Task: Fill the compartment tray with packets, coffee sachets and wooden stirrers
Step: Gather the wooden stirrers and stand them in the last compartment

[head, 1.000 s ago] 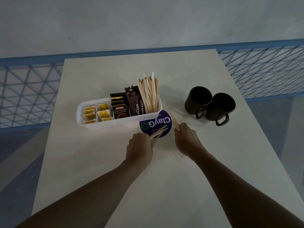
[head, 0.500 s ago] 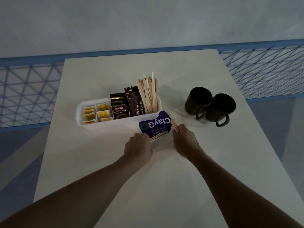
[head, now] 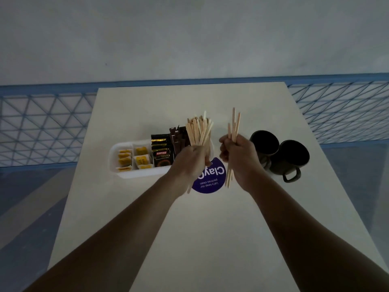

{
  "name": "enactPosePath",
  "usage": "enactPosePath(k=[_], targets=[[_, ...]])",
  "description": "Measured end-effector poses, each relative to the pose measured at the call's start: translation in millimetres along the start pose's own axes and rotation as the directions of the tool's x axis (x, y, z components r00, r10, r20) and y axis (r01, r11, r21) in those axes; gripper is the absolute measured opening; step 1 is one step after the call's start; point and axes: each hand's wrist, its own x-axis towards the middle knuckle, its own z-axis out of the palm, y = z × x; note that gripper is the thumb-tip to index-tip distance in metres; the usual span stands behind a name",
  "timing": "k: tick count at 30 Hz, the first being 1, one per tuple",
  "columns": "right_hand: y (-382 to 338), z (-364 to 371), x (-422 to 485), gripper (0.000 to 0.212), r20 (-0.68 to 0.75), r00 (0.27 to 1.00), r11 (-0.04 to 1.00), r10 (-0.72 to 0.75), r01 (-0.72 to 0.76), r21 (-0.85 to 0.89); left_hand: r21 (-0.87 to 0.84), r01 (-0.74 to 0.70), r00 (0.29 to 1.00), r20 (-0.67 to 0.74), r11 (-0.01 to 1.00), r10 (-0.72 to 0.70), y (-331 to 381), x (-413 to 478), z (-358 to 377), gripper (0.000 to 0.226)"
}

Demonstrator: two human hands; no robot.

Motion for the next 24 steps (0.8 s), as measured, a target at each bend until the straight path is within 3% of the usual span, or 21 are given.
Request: enactPosePath(k=[3, 6, 10, 14, 24], targets=[[-21.4, 9.5, 11.1, 0.025, -0.014, 0.998, 0.994, -0.067, 0.068, 0.082, -0.219, -0.086, 0.995, -0.072, 0.972, 0.071, 20.2, 9.0, -8.8, 0.024], [-34.5, 19.1, 23.2, 0.024, -0.019, 0.989, 0.984, -0.147, 0.148, 0.101, -0.284, -0.186, 0.978, -0.149, 0.941, 0.149, 32.1, 18.0, -15.1, 0.025], [-39.0, 32.5, 32.5, 0.023, -0.035, 0.976, 0.971, -0.215, 0.217, 0.102, -0.090, -0.361, 0.896, -0.308, 0.928, 0.319, 32.4, 30.7, -15.4, 0.019], [-30.4, 42.7, 37.0, 0.024, -0.075, 0.971, 0.967, -0.228, 0.234, 0.098, 0.047, -0.419, 0.832, -0.380, 0.907, 0.404, 20.0, 39.3, -7.5, 0.014], [3.2, 42.2, 32.7, 0.023, -0.035, 0.984, 0.982, -0.172, 0.169, -0.084, 0.186, -0.416, 0.811, -0.366, 0.890, 0.456, -3.0, 41.1, 5.0, 0.020]])
